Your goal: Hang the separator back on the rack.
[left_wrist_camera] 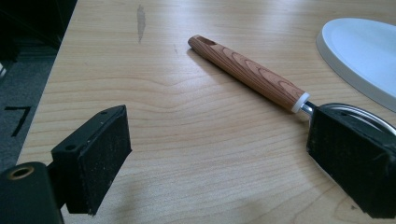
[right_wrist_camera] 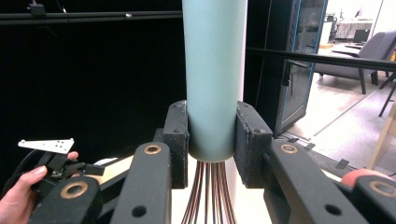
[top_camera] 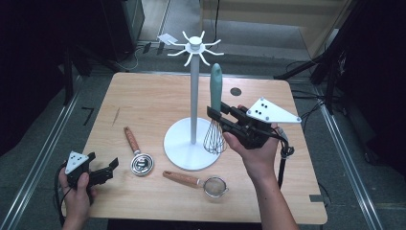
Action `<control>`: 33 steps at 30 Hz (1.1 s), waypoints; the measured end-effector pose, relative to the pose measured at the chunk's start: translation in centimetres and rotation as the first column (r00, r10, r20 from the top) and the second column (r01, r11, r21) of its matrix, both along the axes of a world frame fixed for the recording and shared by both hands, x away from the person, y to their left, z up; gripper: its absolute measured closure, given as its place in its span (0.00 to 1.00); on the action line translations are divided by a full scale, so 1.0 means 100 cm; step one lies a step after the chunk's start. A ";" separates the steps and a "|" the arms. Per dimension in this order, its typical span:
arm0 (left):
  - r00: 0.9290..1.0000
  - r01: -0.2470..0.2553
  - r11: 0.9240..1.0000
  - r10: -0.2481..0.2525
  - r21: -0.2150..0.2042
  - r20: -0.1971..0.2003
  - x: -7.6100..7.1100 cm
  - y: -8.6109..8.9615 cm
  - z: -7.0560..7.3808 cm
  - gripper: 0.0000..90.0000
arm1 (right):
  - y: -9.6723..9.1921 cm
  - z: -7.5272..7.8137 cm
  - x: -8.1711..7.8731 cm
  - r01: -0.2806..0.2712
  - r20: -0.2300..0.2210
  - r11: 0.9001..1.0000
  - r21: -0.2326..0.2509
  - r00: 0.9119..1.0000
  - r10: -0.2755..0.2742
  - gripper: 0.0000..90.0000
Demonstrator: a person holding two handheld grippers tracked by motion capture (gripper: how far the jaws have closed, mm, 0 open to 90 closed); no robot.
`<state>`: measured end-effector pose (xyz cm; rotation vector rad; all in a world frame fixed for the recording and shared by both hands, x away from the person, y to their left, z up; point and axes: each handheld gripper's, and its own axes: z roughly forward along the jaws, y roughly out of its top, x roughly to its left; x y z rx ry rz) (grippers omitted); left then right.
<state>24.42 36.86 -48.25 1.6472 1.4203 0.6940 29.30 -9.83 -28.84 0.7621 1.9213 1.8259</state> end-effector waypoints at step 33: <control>1.000 0.005 1.000 -0.005 0.003 -0.002 0.000 0.000 0.000 0.07 | 0.015 0.008 0.008 -0.010 -0.005 1.000 0.013 1.000 0.010 0.79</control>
